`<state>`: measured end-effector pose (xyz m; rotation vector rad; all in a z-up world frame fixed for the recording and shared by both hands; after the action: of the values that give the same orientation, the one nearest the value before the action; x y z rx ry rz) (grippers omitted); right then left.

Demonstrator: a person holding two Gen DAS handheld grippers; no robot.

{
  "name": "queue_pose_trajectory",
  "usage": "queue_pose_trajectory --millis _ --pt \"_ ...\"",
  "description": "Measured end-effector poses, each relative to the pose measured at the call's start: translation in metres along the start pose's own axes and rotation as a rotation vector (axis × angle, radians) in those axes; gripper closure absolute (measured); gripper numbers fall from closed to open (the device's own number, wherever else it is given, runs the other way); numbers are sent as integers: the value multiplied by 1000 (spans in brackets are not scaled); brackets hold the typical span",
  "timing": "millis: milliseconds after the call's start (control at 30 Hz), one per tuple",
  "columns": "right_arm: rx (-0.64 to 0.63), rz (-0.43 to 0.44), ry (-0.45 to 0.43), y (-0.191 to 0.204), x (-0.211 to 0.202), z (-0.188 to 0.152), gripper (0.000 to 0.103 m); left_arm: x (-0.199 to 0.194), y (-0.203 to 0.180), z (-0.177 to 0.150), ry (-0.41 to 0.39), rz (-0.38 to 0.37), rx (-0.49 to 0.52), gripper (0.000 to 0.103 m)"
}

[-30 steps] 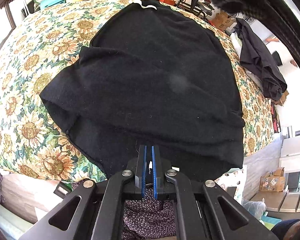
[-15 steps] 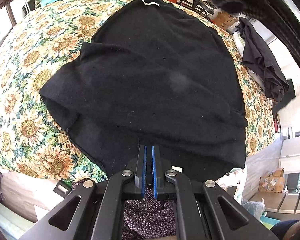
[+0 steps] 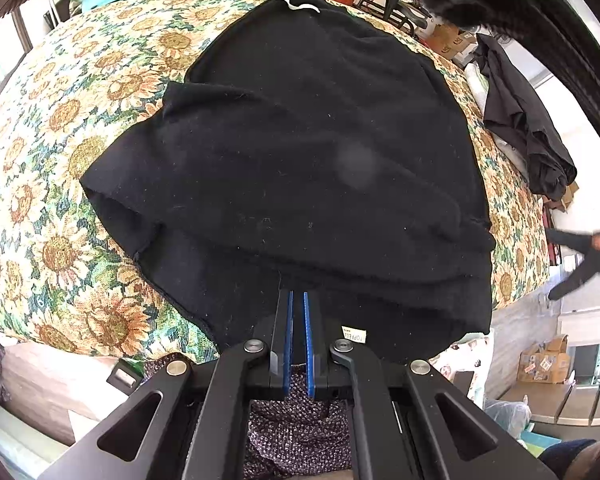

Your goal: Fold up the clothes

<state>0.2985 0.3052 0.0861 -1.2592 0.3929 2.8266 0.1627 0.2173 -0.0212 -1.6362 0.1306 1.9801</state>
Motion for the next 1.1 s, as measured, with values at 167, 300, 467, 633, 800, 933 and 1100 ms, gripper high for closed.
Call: queue_pose_trajectory --millis 167,300,467,633,800,933,1100 --pt "146 -34 90 -63 48 -8 18 1 4 11 -58 -19 -15 98" --pt "371 -74 85 -139 86 -8 39 11 9 26 -123 11 -51 98" --pt "481 -37 104 -178 141 -15 63 41 18 43 -148 -52 -116 98" --pt "480 -19 165 -174 172 -41 72 60 23 42 -167 -78 -105 98" --pt "432 -100 117 -169 156 -47 69 48 -8 36 -212 -77 18 98" --pt "396 -135 109 -162 144 -50 68 55 -53 29 -171 -121 142 98" --pt "448 -139 120 -180 139 -68 74 81 -71 23 -141 -85 176 98"
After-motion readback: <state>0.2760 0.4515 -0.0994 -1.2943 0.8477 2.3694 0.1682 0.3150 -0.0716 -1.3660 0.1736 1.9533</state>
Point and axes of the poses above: each gripper's, at about its wrist camera, not at the fingertips, and x roughly the way its jaws point, y to its left, z to its top, the point moved 2 cm from there along x, roughly the way its jaws point, and after that the axes turned 4 degrees about x, right-handed, at the moved point
